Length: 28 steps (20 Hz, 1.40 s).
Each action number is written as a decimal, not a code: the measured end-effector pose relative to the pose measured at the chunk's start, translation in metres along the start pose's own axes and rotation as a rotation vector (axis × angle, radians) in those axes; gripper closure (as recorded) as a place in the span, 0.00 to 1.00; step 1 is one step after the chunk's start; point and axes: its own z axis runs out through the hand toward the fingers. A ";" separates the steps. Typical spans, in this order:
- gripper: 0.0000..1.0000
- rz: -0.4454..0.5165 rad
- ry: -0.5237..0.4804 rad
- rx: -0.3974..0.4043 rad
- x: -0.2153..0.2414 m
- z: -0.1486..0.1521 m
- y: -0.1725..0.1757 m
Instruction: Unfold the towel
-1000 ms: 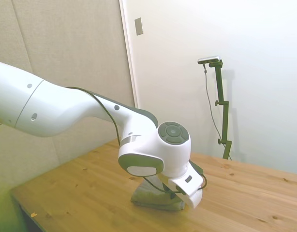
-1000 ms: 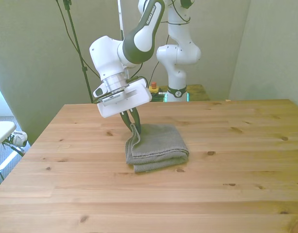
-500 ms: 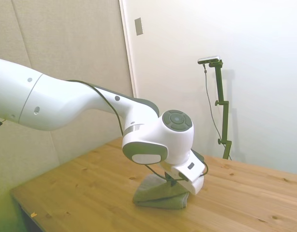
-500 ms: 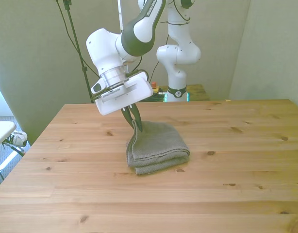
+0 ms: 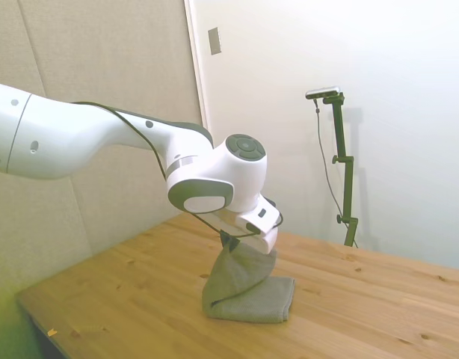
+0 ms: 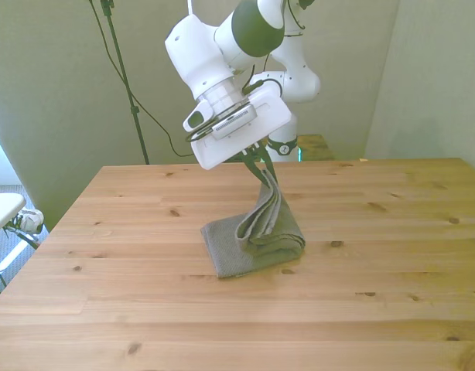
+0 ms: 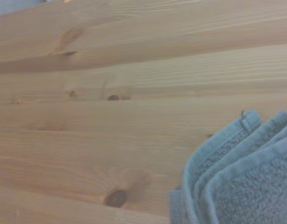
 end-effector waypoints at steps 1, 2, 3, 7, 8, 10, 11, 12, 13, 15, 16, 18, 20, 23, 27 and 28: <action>1.00 -0.021 -0.027 -0.002 -0.005 0.004 -0.005; 1.00 -0.048 -0.060 -0.003 -0.010 0.008 -0.009; 1.00 -0.073 -0.088 -0.006 -0.015 0.011 -0.013; 1.00 -0.146 -0.169 -0.021 -0.034 0.025 -0.024; 1.00 -0.155 -0.183 -0.026 -0.038 0.028 -0.025; 1.00 -0.171 -0.199 -0.034 -0.047 0.035 -0.029; 1.00 -0.180 -0.210 -0.039 -0.051 0.039 -0.031; 1.00 -0.190 -0.221 -0.042 -0.056 0.044 -0.032; 1.00 -0.200 -0.233 -0.045 -0.060 0.048 -0.034; 1.00 -0.219 -0.273 -0.048 -0.069 0.057 -0.038; 0.00 -0.235 -0.300 -0.049 -0.073 0.060 -0.040; 0.00 -0.290 -0.361 -0.055 -0.082 0.066 -0.042; 0.00 -0.338 -0.415 -0.054 -0.087 0.073 -0.041; 0.00 -0.373 -0.457 -0.066 -0.089 0.087 -0.038; 0.00 -0.378 -0.472 -0.071 -0.086 0.097 -0.036; 0.00 -0.379 -0.472 -0.072 -0.085 0.097 -0.037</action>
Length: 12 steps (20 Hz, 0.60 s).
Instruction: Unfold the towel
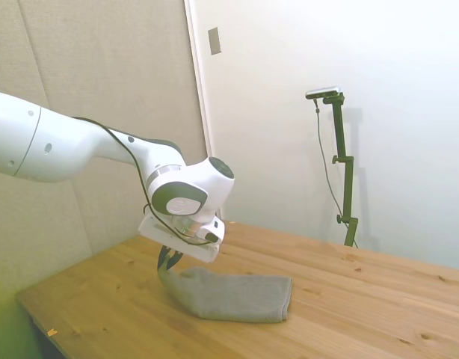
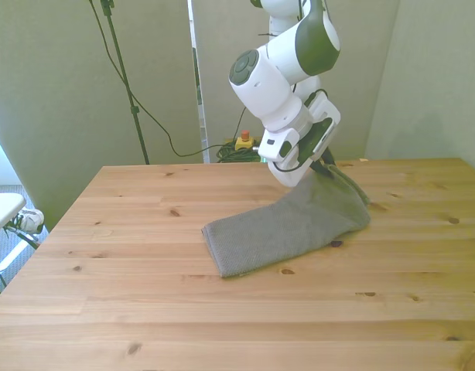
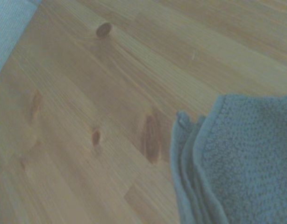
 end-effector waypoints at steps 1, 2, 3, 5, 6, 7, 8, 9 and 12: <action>0.00 -0.001 0.000 0.000 0.000 0.000 0.000; 0.00 -0.002 -0.001 -0.001 0.000 0.000 0.000; 0.00 -0.003 -0.003 0.000 0.000 0.000 -0.001; 0.00 -0.011 -0.024 0.005 -0.002 0.002 -0.004; 0.00 -0.016 -0.034 0.007 -0.003 0.002 -0.006; 0.00 -0.020 -0.033 0.007 -0.004 0.001 -0.008; 0.00 -0.018 -0.024 -0.005 -0.005 -0.001 -0.010; 0.00 -0.001 -0.003 -0.037 -0.004 -0.004 -0.011; 0.00 0.064 0.106 -0.137 0.003 -0.005 -0.014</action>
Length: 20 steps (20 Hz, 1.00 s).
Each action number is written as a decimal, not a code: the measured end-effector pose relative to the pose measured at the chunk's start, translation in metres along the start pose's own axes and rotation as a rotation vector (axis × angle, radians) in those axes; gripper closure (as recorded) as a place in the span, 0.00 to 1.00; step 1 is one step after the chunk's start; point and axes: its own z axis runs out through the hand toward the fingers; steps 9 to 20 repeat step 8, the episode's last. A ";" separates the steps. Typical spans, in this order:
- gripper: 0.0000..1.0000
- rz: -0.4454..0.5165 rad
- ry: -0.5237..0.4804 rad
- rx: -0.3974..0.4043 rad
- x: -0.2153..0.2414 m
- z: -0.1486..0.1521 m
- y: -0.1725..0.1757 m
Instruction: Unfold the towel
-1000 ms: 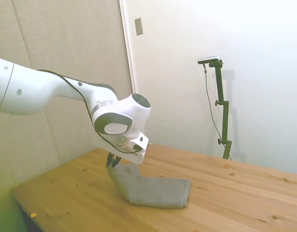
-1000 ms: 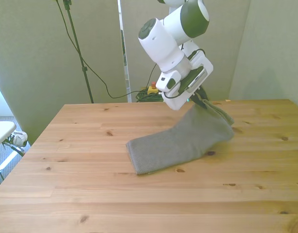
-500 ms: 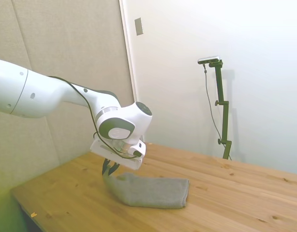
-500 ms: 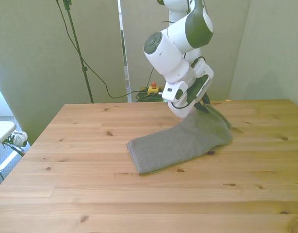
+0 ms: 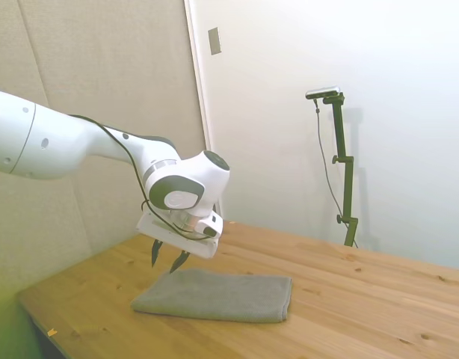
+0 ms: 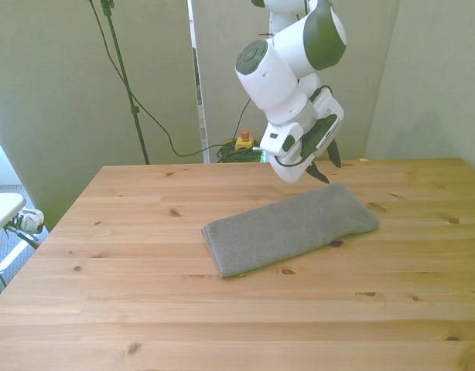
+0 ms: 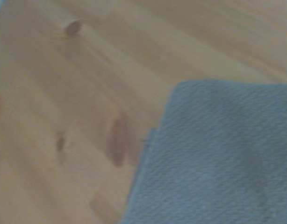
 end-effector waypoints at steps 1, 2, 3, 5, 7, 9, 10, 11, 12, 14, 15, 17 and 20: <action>0.00 0.020 0.041 -0.029 0.003 0.005 0.002; 0.00 0.041 0.080 -0.055 0.006 0.009 0.005; 0.00 0.065 0.119 -0.075 0.007 0.012 0.009; 0.00 0.117 0.192 -0.110 0.005 0.008 0.016; 0.00 0.169 0.259 -0.146 -0.010 -0.004 0.016; 0.00 0.195 0.292 -0.168 -0.022 -0.010 0.015; 0.00 0.195 0.292 -0.168 -0.022 -0.010 0.015; 0.00 0.195 0.292 -0.168 -0.022 -0.010 0.015; 0.00 0.195 0.292 -0.168 -0.022 -0.010 0.015; 0.00 0.195 0.292 -0.168 -0.022 -0.010 0.015; 0.00 0.195 0.292 -0.168 -0.022 -0.010 0.015; 0.00 0.195 0.292 -0.168 -0.022 -0.010 0.015; 0.00 0.195 0.292 -0.168 -0.022 -0.010 0.015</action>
